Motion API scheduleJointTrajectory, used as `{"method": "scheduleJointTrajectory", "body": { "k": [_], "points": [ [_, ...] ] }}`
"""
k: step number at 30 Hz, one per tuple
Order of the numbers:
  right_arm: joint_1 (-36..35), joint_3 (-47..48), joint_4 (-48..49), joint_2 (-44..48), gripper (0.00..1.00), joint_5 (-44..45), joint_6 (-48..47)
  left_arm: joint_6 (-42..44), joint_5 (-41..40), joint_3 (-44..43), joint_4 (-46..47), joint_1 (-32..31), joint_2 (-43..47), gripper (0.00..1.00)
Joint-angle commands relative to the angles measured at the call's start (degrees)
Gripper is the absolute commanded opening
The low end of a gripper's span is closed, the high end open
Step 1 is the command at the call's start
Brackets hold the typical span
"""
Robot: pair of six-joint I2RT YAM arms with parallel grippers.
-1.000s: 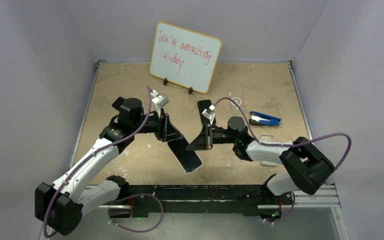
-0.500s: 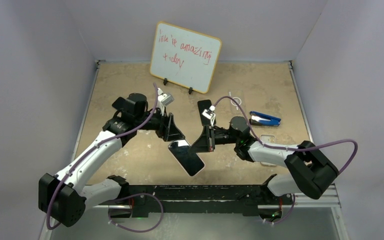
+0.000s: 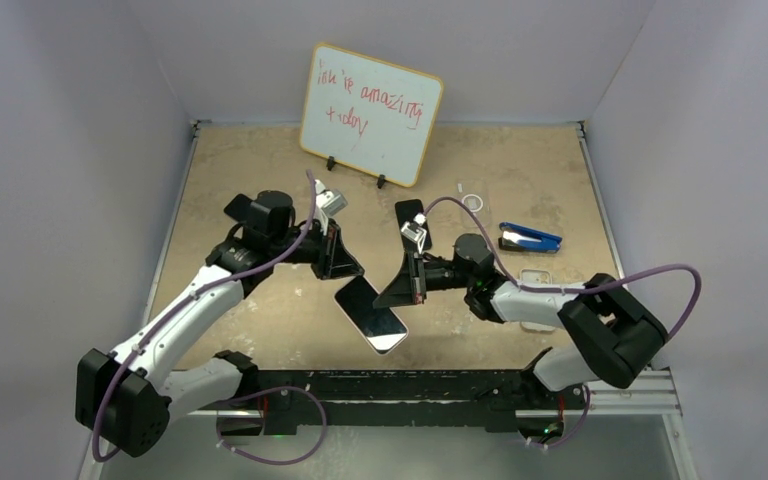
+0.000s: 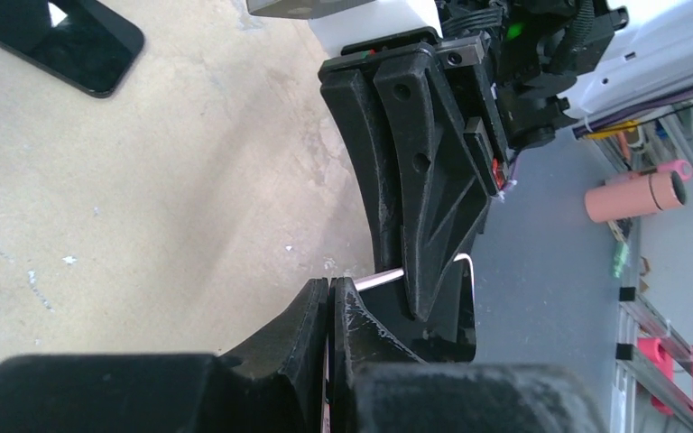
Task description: Put the phone into the phone case
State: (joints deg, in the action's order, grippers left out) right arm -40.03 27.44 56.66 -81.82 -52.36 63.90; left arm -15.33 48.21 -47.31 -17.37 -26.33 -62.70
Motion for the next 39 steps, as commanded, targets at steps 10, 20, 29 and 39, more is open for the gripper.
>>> {"method": "scheduleJointTrajectory", "body": {
  "k": [10,20,29,39],
  "points": [
    [-0.1,4.8,-5.6,-3.3,0.00,7.1,-8.7,-1.0,-17.4,-4.6,-3.3,-0.8,3.1,0.50],
    [-0.1,6.7,4.0,-11.5,0.00,18.7,2.7,-16.4,-35.0,-4.3,-10.1,-0.5,5.7,0.67],
    [-0.1,2.6,16.0,-10.6,0.00,32.0,16.0,-32.3,-25.5,4.3,-4.3,-0.4,9.4,0.69],
    [-0.1,1.1,12.1,-4.1,0.00,40.4,16.4,-48.9,-16.2,17.2,15.7,-0.4,9.6,0.64]
  ]
}}
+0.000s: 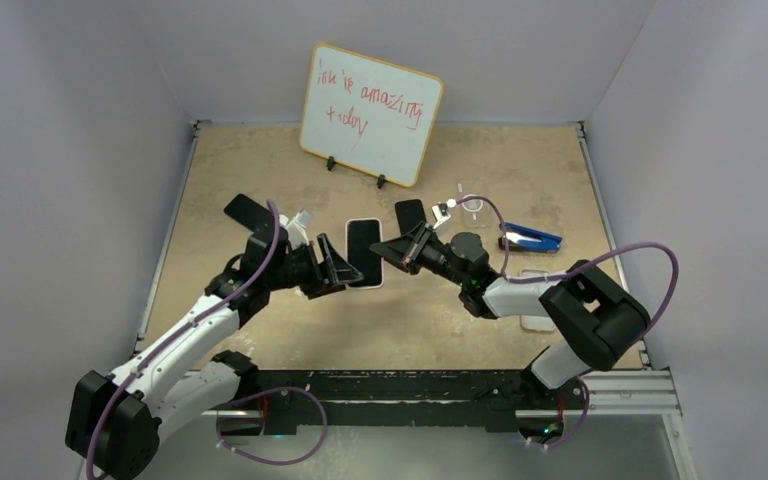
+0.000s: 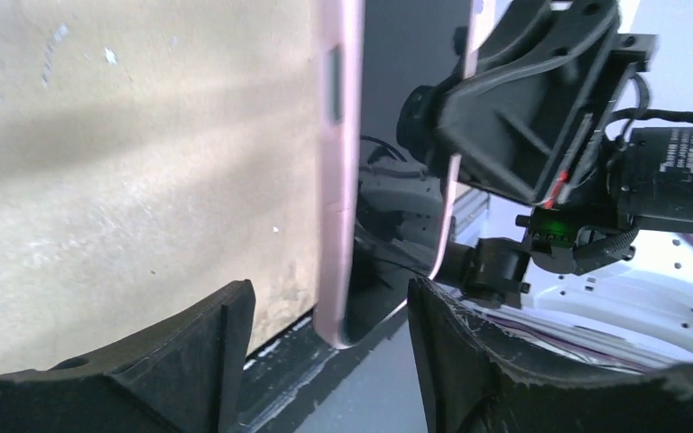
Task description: Put the phone into the phone case
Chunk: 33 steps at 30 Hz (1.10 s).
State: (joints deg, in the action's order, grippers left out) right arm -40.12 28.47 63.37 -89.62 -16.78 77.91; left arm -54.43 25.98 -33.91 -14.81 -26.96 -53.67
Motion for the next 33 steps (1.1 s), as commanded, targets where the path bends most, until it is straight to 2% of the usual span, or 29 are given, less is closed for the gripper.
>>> {"method": "scheduleJointTrajectory", "body": {
  "k": [1,5,7,9,11,18,19,23,28,33],
  "points": [
    [0.0,0.1,5.5,3.8,0.00,4.9,2.4,-10.7,6.2,4.4,13.8,0.3,0.6,0.62],
    [0.0,0.3,5.1,3.7,0.00,5.1,2.3,-12.1,5.8,4.9,16.8,0.3,0.9,0.51],
    [0.0,0.2,5.0,3.5,0.00,4.9,2.3,-12.8,6.0,5.0,17.8,0.2,0.6,0.40],
    [0.0,0.1,5.2,3.2,0.00,4.9,2.5,-13.0,6.1,5.1,17.9,0.2,0.0,0.24],
    [0.0,-0.2,5.2,3.1,0.00,5.0,2.3,-12.6,6.2,5.0,16.6,0.2,-0.7,0.01],
    [0.0,0.0,2.6,3.2,0.00,5.0,-0.4,-6.5,2.7,1.8,5.7,0.2,-2.8,0.00],
    [0.0,0.0,2.1,3.3,0.00,5.0,-0.7,-5.4,1.7,1.0,4.1,0.3,-2.9,0.02],
    [0.0,0.0,0.3,3.8,0.00,5.0,-1.9,-1.5,-3.0,-2.3,-2.1,0.3,-2.3,0.34],
    [0.0,1.5,-3.7,2.1,0.00,3.3,-5.5,6.8,-10.5,-9.2,-10.4,0.3,-2.8,0.66],
    [-0.3,1.3,-4.3,-2.0,0.00,0.6,-6.2,16.8,-19.4,-17.4,-17.6,0.2,-3.3,0.85]
  ]
}}
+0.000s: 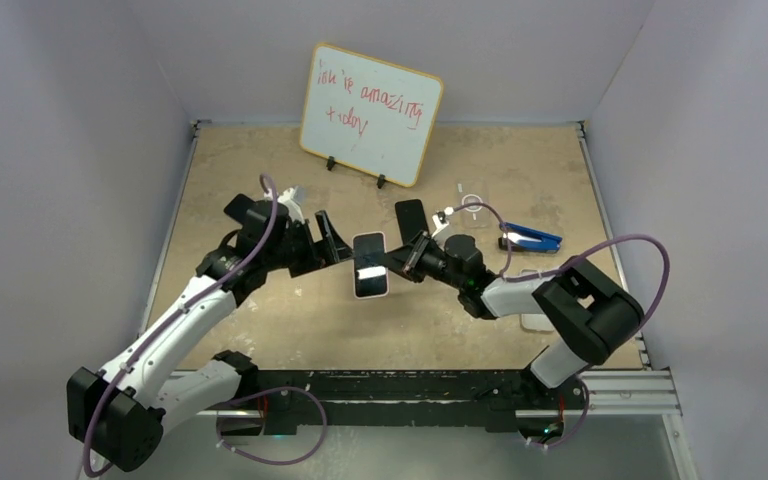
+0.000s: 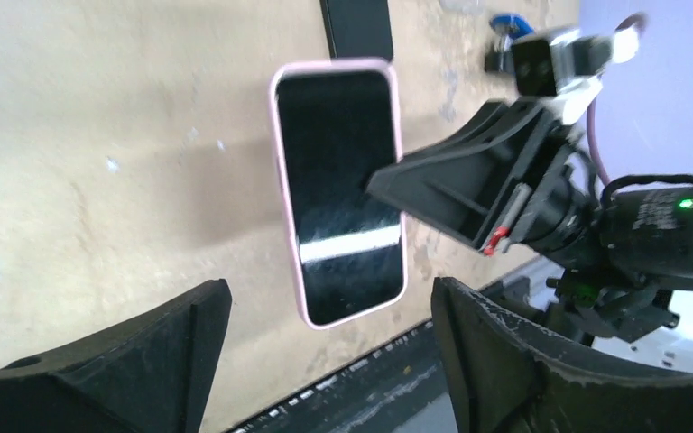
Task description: Put the phone into the phone case
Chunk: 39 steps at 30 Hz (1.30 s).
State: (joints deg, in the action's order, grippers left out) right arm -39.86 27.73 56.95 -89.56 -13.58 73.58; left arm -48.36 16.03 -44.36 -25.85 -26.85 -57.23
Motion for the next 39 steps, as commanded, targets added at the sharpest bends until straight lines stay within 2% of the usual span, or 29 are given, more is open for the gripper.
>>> {"method": "scheduleJointTrajectory", "body": {
  "k": [1,8,15,21,26,29,35,39],
  "points": [
    [-0.7,2.1,1.9,-3.2,0.00,-3.0,-2.3,12.9,-12.4,-7.8,-7.5,0.1,0.5,0.86],
    [-4.5,4.4,-2.1,-7.9,0.00,-2.5,-5.2,21.5,-21.4,-9.4,-10.0,0.1,1.4,0.88],
    [-7.2,5.2,-4.8,-10.6,0.00,-0.5,-5.3,23.7,-23.0,-5.8,-7.8,0.2,2.5,0.88],
    [-7.3,6.1,-13.2,-8.7,0.25,1.5,-7.7,25.8,-24.4,-4.3,-6.6,0.1,2.4,0.88],
    [-7.1,7.9,-27.5,-3.1,0.46,4.7,-11.2,26.2,-25.6,-4.8,-6.8,0.1,2.4,0.88],
    [-6.5,9.0,-37.0,2.1,0.53,9.0,-14.3,27.0,-25.2,-4.8,-6.6,0.1,3.1,0.88],
    [-1.9,12.4,-61.2,12.6,0.54,20.7,-19.5,30.1,-24.8,-5.0,-6.4,0.1,4.4,0.88],
    [2.8,12.5,-73.8,19.0,0.53,30.3,-21.3,30.3,-24.3,-4.7,-5.9,0.1,4.7,0.88]
  ]
}}
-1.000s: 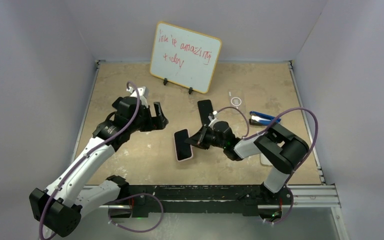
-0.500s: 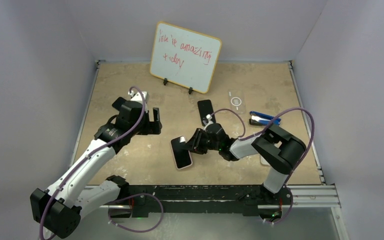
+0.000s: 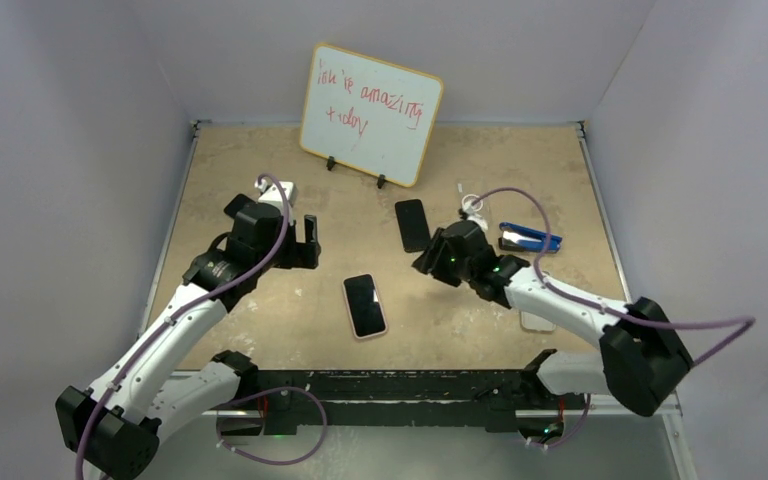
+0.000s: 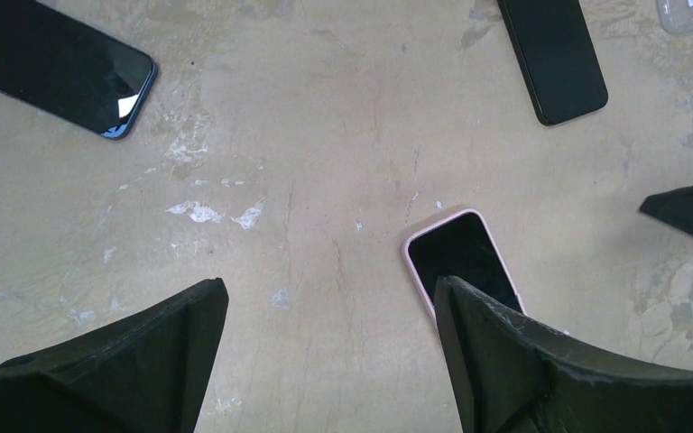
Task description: Put the phone into the phone case
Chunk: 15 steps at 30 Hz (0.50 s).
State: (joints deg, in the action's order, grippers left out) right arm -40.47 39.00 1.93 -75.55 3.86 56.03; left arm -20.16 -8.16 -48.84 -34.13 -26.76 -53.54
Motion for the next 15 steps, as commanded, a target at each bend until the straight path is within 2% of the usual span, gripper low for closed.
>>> {"method": "scheduleJointTrajectory", "body": {
  "k": [1,7,11,15],
  "points": [
    [4.3,1.0,-21.4,6.6,0.53,15.6,-4.0,2.1,0.0,-0.1,2.4,0.0,1.0,0.88],
    [10.1,0.0,-29.0,12.4,0.52,22.8,-9.5,2.3,0.5,0.1,2.7,0.0,1.4,0.88],
    [15.6,-2.8,-26.1,12.0,0.47,22.0,-14.8,2.3,0.7,0.2,3.0,0.0,1.5,0.88],
    [21.3,-2.4,-25.0,7.2,0.45,21.1,-19.6,2.4,0.9,0.2,2.9,0.0,1.7,0.88]
  ]
}}
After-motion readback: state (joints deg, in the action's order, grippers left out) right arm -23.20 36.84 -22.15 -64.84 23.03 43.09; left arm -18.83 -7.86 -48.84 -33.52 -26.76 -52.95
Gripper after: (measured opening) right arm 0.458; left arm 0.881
